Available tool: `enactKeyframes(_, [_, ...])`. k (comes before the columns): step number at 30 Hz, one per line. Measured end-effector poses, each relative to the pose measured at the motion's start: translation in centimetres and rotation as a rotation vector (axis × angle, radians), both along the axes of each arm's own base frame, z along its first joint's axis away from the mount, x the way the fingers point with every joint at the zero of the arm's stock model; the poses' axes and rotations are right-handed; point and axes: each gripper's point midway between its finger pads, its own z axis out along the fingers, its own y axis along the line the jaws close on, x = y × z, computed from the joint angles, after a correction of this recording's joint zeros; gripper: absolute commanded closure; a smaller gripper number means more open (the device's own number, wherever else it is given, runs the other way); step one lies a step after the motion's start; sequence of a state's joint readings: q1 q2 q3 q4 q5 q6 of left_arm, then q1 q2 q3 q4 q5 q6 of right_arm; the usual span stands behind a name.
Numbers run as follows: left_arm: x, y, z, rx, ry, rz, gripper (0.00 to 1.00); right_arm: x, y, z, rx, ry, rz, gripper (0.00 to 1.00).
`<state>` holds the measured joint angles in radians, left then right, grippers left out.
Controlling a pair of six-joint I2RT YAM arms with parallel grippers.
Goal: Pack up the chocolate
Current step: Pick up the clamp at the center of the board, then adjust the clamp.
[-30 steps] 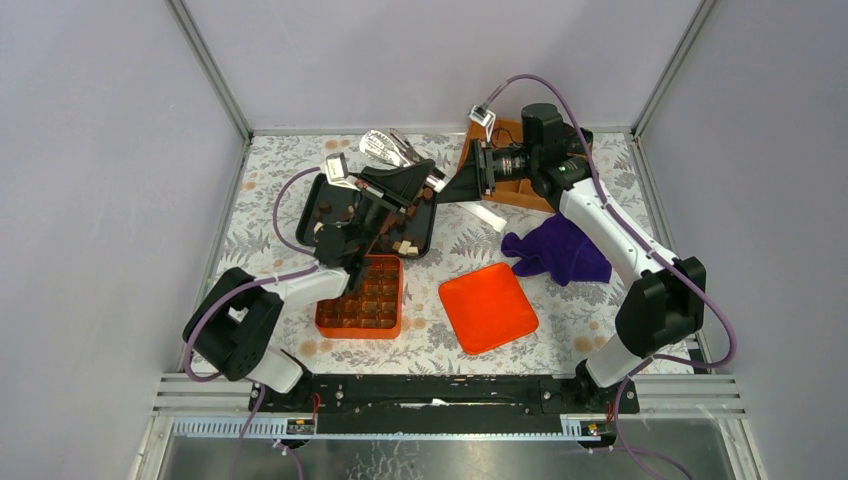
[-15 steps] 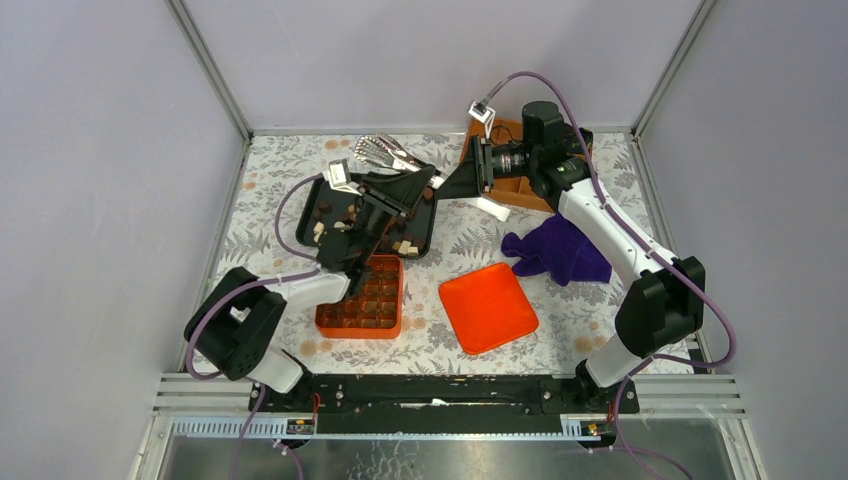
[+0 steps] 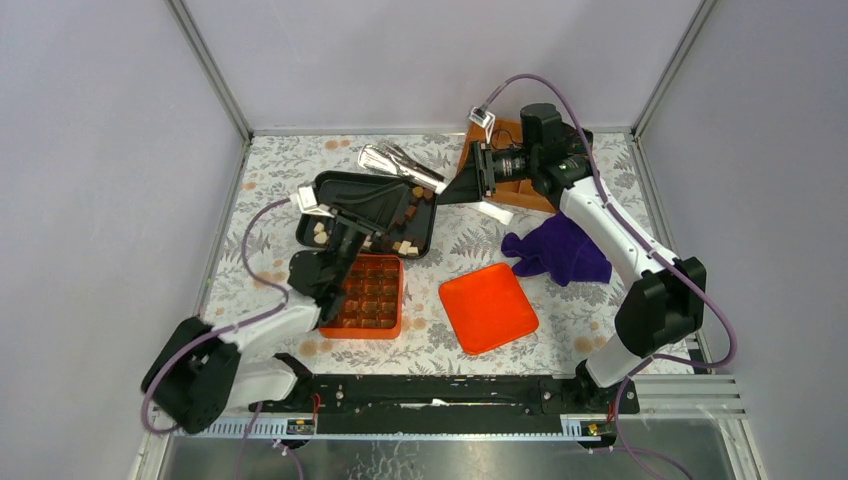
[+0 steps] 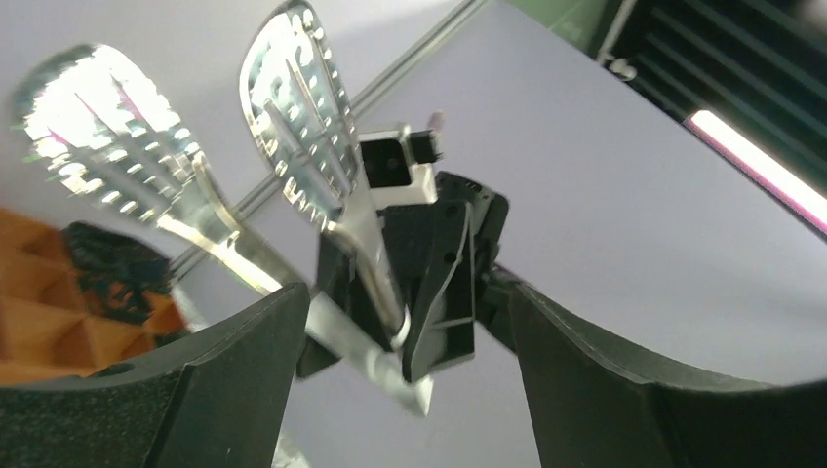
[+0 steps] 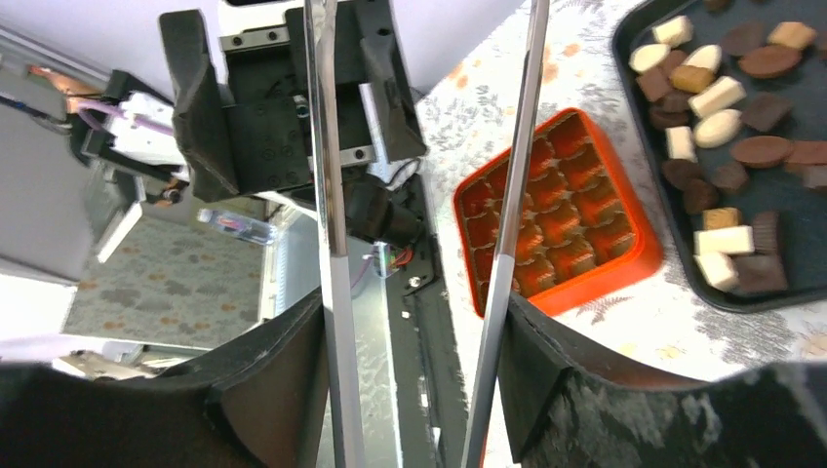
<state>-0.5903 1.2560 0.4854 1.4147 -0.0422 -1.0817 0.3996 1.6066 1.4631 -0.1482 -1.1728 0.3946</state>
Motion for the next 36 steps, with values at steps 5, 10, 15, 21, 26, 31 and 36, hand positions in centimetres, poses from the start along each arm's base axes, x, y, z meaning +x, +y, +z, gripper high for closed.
enactKeyframes(5, [-2.0, 2.0, -3.3, 0.167, 0.111, 0.060, 0.17, 2.0, -1.1, -1.1, -0.104, -0.098, -0.078, 0.38])
enactKeyframes(10, [-3.9, 5.2, -4.2, 0.340, 0.184, 0.187, 0.18, 4.1, -2.7, -4.1, -0.271, -0.210, -0.147, 0.41])
enactKeyframes(15, [-4.3, 8.7, -5.0, 0.544, 0.291, 0.345, 0.17, 5.9, -4.6, -9.4, -0.481, -0.257, -0.157, 0.41])
enactKeyframes(21, [-3.6, 11.1, -8.0, 0.828, 0.449, 0.449, 0.11, 7.1, -5.8, -14.2, -0.683, -0.299, -0.111, 0.43])
enactKeyframes(26, [-2.7, 12.6, -11.3, 1.051, 0.577, 0.471, 0.09, 8.1, -5.9, -16.1, -0.770, -0.329, -0.076, 0.44])
enactKeyframes(31, [-2.3, 15.5, -14.4, 1.167, 0.685, 0.477, 0.09, 8.6, -5.5, -18.0, -0.839, -0.340, -0.032, 0.47])
enactKeyframes(36, [-2.1, 18.1, -16.9, 1.177, 0.766, 0.474, 0.10, 8.7, -5.1, -19.8, -0.881, -0.333, 0.010, 0.48])
